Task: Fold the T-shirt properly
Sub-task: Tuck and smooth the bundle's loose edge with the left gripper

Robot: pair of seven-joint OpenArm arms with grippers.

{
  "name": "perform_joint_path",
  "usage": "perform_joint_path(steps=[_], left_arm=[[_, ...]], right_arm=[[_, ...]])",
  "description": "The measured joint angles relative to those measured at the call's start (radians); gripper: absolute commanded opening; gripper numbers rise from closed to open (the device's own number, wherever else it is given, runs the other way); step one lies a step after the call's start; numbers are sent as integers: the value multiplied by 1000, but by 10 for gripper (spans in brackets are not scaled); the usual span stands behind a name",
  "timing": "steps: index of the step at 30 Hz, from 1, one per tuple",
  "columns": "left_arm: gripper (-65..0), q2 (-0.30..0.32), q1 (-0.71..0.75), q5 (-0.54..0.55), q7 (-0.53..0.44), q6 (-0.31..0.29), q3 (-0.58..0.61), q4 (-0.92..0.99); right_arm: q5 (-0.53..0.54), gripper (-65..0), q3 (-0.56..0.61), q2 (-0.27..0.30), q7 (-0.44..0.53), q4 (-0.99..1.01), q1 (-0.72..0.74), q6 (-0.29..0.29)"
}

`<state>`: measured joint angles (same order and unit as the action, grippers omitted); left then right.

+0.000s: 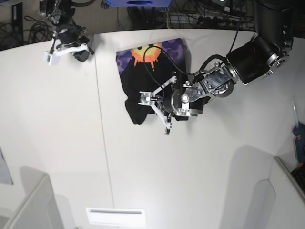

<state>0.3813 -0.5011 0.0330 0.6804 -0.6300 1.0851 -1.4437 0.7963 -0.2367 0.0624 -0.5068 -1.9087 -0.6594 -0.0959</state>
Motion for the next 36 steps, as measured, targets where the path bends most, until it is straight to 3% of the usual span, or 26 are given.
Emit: perform_joint_path(steps=[9, 24, 36], left_arm=[[-650, -66, -3, -34, 16, 2, 3, 32], [-650, -87, -6, -40, 19, 2, 9, 38], [-650, -100, -31, -92, 19, 13, 85, 36]], right_arm=[[-1, -650, -39, -2, -2, 0, 2, 0], [0, -650, -40, -2, -5, 0, -1, 0], [0, -650, -40, -2, -2, 0, -14, 0]])
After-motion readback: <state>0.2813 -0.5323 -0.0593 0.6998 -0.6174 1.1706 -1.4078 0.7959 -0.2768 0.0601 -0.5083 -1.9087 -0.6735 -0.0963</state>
